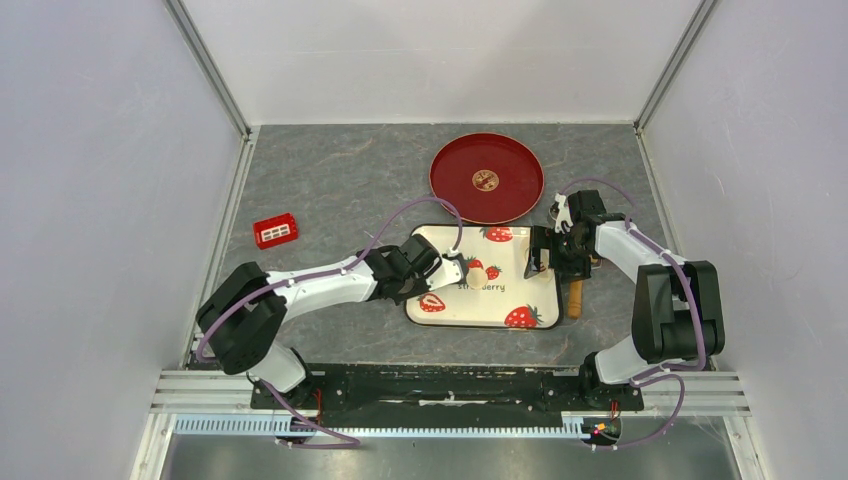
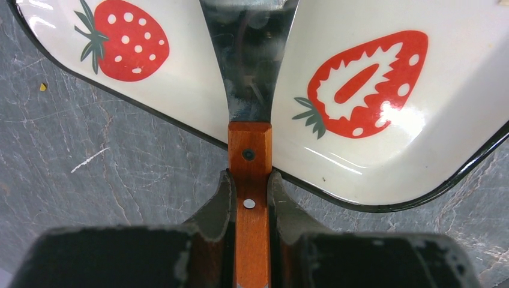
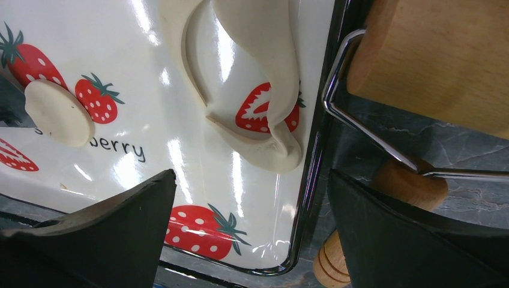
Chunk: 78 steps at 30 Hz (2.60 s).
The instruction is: Roll out the dumpling wrappers from the dough
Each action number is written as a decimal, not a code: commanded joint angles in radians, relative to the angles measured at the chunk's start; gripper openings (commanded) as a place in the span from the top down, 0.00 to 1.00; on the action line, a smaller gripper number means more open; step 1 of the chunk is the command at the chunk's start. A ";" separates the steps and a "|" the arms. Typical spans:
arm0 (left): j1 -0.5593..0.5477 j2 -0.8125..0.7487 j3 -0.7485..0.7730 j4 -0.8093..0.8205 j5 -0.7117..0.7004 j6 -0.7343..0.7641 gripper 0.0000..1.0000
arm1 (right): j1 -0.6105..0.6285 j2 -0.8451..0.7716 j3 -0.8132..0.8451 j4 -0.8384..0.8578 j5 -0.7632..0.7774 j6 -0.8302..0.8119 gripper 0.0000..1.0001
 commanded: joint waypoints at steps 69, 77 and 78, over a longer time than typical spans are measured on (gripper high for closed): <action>-0.041 0.332 0.480 -0.362 0.017 -0.314 0.98 | -0.004 0.006 0.003 0.031 -0.059 -0.005 0.02; -0.044 0.320 0.469 -0.314 0.049 -0.351 0.98 | -0.004 -0.010 0.017 0.028 -0.053 -0.005 0.02; -0.045 0.314 0.466 -0.302 0.059 -0.360 0.98 | -0.005 -0.012 0.020 0.026 -0.052 -0.005 0.02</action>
